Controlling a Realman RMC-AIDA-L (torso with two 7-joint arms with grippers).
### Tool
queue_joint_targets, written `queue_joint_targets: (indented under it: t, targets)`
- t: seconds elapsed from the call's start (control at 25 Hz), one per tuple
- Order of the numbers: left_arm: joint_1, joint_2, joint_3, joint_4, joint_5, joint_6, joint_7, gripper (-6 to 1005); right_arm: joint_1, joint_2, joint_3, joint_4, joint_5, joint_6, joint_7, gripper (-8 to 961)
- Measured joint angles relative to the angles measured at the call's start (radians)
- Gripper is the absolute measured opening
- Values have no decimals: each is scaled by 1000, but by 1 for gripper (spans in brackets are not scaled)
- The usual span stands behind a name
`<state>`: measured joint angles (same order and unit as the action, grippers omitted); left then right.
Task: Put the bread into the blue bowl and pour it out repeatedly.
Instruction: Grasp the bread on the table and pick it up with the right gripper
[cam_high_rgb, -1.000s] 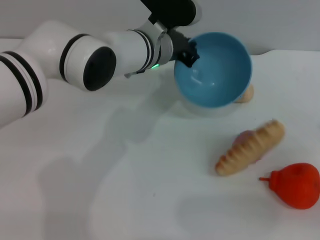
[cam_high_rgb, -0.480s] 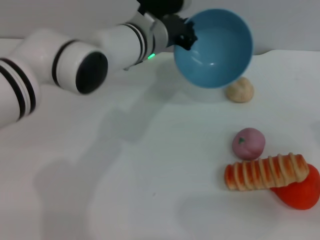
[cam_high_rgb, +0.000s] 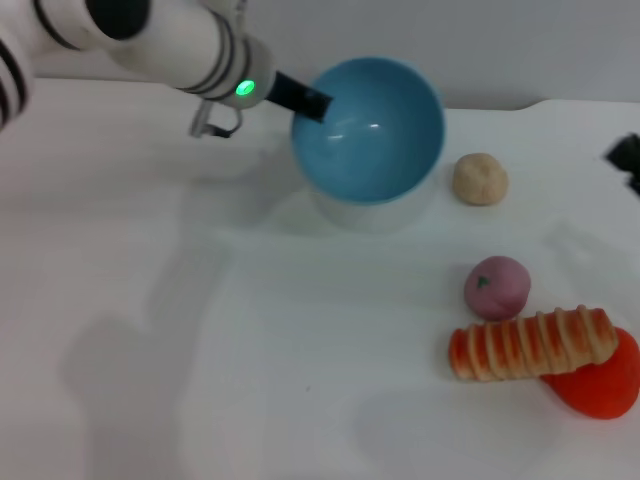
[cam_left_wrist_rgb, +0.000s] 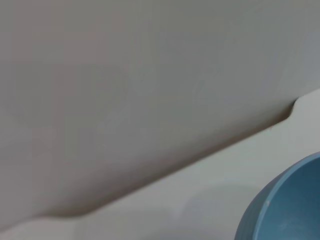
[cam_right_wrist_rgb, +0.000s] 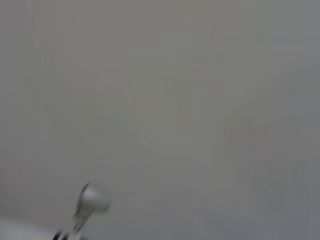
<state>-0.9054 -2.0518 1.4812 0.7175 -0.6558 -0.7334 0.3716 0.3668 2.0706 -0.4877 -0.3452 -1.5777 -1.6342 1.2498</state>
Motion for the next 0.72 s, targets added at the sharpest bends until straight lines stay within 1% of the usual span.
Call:
queue_joint_targets:
  t: [0.08,0.16,0.2,0.24,0.36,0.52,0.72]
  targets:
    - [10,0,-54,9,39,-57,5,-1,23,1,-67,-52,-20,0,31,407]
    - [17,1,-89,11,70,-102,4,-1,49,0,-147,-129,-71,5,124,413]
    - [19,1,-108,12,82,-123,3,-2,66,-1,-191,-194,-131,13,212,416]
    - [19,2,-140,11,105,-153,0,-2,73,0,-207,-229,-163,16,261,419]
    - [21,1,-195,10,150,-197,-1,-2,102,2,-268,-395,-319,28,462,442]
    - [34,1,-208,18,160,-222,-3,-1,125,2,-385,-598,-507,29,724,468]
    - [38,0,-209,18,160,-234,-3,-1,126,2,-550,-834,-642,4,892,477]
